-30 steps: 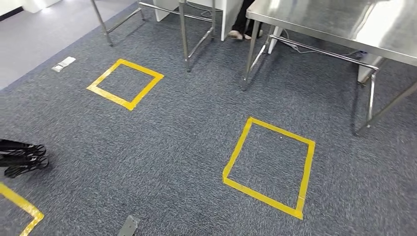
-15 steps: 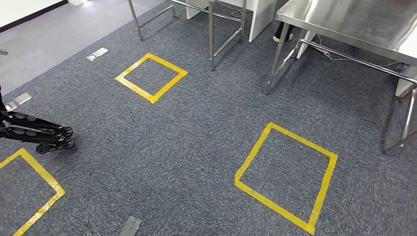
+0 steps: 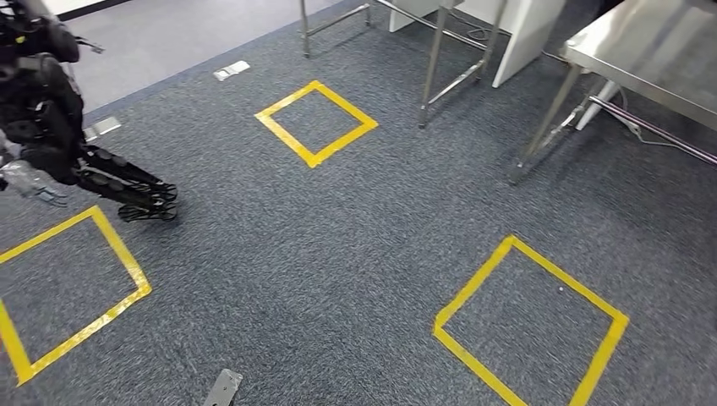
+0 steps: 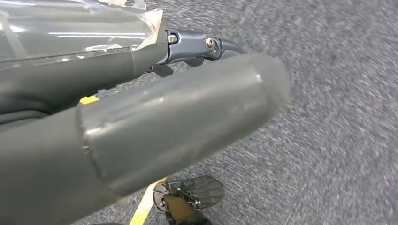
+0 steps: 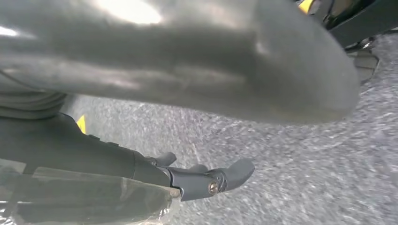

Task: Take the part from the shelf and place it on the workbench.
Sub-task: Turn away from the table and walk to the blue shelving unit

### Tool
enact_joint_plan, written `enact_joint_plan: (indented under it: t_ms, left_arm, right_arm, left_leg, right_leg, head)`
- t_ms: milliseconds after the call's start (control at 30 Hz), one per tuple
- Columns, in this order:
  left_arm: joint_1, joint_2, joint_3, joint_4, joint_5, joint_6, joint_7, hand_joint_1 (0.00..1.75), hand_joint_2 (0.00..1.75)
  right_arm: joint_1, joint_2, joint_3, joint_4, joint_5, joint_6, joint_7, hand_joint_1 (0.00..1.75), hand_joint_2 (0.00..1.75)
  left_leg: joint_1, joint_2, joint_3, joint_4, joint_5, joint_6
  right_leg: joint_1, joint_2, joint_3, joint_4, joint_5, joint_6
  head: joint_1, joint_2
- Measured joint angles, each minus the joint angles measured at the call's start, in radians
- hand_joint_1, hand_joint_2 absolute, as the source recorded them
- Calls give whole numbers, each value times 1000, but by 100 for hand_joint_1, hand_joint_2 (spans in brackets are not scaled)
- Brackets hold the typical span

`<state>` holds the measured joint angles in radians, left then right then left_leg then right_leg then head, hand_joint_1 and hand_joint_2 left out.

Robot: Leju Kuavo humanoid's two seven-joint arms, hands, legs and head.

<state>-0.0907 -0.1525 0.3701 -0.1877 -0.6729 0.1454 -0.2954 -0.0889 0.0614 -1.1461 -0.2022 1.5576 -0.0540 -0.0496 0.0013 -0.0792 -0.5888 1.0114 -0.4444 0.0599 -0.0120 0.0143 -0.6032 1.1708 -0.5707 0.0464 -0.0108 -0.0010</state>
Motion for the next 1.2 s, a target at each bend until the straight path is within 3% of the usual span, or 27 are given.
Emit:
enact_joint_plan:
  t_ms: [33,100,167,200,267,333,400,433,467,567,633,700,767,833,900,933,967,1033,1067,1133,1200]
  left_arm:
    - [0,0,0,0,0,0,0,0,0]
    - [1,-1,0,0,0,1,0,0,0]
    - [3,0,1,0,0,1,0,0,0]
    - [5,0,1,0,0,1,0,0,0]
    - [8,1,1,0,0,1,0,0,0]
    - [6,1,1,0,0,2,0,0,0]
    - [6,1,1,0,0,1,0,0,0]
    - [6,1,1,0,-1,1,0,0,0]
    - [6,1,1,0,-2,1,0,0,0]
    - [3,3,1,0,-4,1,0,0,0]
    - [0,4,2,0,-6,-1,0,0,0]
    - [0,3,2,0,-6,-2,0,0,0]
    - [0,3,3,0,-7,-2,0,0,0]
    - [-2,3,4,0,-7,-2,0,0,0]
    - [-4,2,4,0,-8,-2,0,0,0]
    - [-4,2,5,0,-8,-2,0,0,0]
    - [-3,2,6,0,-8,-2,0,0,0]
    - [-3,2,8,0,-8,-2,0,0,0]
    - [-3,2,8,0,-8,-2,0,0,0]
    - [-3,3,9,0,-8,-3,0,0,0]
    - [-1,3,10,0,-8,-4,0,0,0]
  right_arm:
    - [0,0,0,0,0,0,-1,0,0]
    - [-1,0,0,0,0,0,-3,0,0]
    - [-3,0,1,0,0,1,-4,0,0]
    - [-4,1,2,0,0,1,-5,0,0]
    - [-4,2,3,0,0,1,-10,0,0]
    - [-2,1,4,0,-1,2,-14,0,0]
    - [1,0,4,0,-2,2,-17,0,0]
    - [1,-1,4,0,-2,2,-18,0,0]
    - [0,-1,4,0,-3,2,-20,0,0]
    - [-1,1,4,0,-3,2,-22,0,0]
    - [-2,1,4,0,-3,2,-23,0,0]
    - [-4,1,4,0,-3,2,-24,0,0]
    - [-4,1,5,0,-2,2,-25,0,0]
    - [-1,1,5,0,-1,2,-26,0,0]
    - [3,1,5,0,1,2,-27,0,0]
    - [4,1,5,0,1,2,-27,0,0]
    - [5,0,5,0,2,2,-27,0,0]
    - [4,-1,5,0,2,2,-27,0,0]
    - [3,-1,5,0,2,2,-27,0,0]
    - [1,0,5,0,1,2,-28,0,0]
    - [-2,0,5,0,1,2,-28,0,0]
  left_leg:
    - [-2,-13,0,2,0,-2]
    - [-6,-34,-1,5,-2,-9]
    - [-6,-53,-5,5,-1,-19]
    - [-4,-51,-9,8,-2,-23]
    - [-4,-4,-29,50,-31,-33]
    - [-1,54,-82,163,-94,-43]
    - [8,69,-139,273,-132,-52]
    - [12,72,-147,285,-126,-55]
    - [16,78,-134,256,-102,-58]
    - [15,128,-32,66,-23,-53]
    - [5,141,-7,18,-17,-44]
    - [2,118,-9,12,-12,-30]
    - [4,99,-5,-1,-4,-14]
    - [6,78,-2,-7,1,-4]
    - [5,52,-3,-6,2,-2]
    - [5,37,-2,-6,2,-2]
    - [5,24,-2,-5,2,-2]
    - [5,-2,1,-3,1,-5]
    - [4,-14,1,0,-1,-9]
    - [0,-30,-1,3,-3,-19]
    - [1,-40,-5,2,-1,-29]
  right_leg:
    - [-1,21,29,-72,31,5]
    - [-3,51,63,-158,66,0]
    - [-2,40,71,-169,73,-14]
    - [-5,30,75,-170,75,-21]
    - [-11,8,81,-175,79,-35]
    - [-9,-16,85,-176,76,-46]
    - [-6,-42,86,-176,72,-51]
    - [-6,-53,87,-176,71,-52]
    - [-6,-63,89,-176,69,-52]
    - [0,-89,99,-175,59,-41]
    - [7,-104,103,-176,53,-30]
    - [9,-117,105,-178,49,-19]
    - [6,-88,94,-147,26,-13]
    - [2,-40,41,-35,-27,-20]
    - [0,-22,-25,91,-70,-22]
    - [0,-19,-41,113,-69,-16]
    - [-1,-17,-35,91,-50,-8]
    - [-7,3,18,-41,15,9]
    - [-8,18,44,-105,44,11]
    - [-8,34,70,-167,69,2]
    - [-6,19,74,-167,74,-14]
  head:
    - [0,0]
    - [0,0]
    - [-2,0]
    - [-2,0]
    - [-6,0]
    - [-11,0]
    - [-12,0]
    - [-12,0]
    - [-13,0]
    - [-12,0]
    - [-10,0]
    - [-8,0]
    - [-7,0]
    - [-4,0]
    - [-3,0]
    - [-4,0]
    - [-4,0]
    - [-3,0]
    - [-2,0]
    - [-2,0]
    - [-4,0]
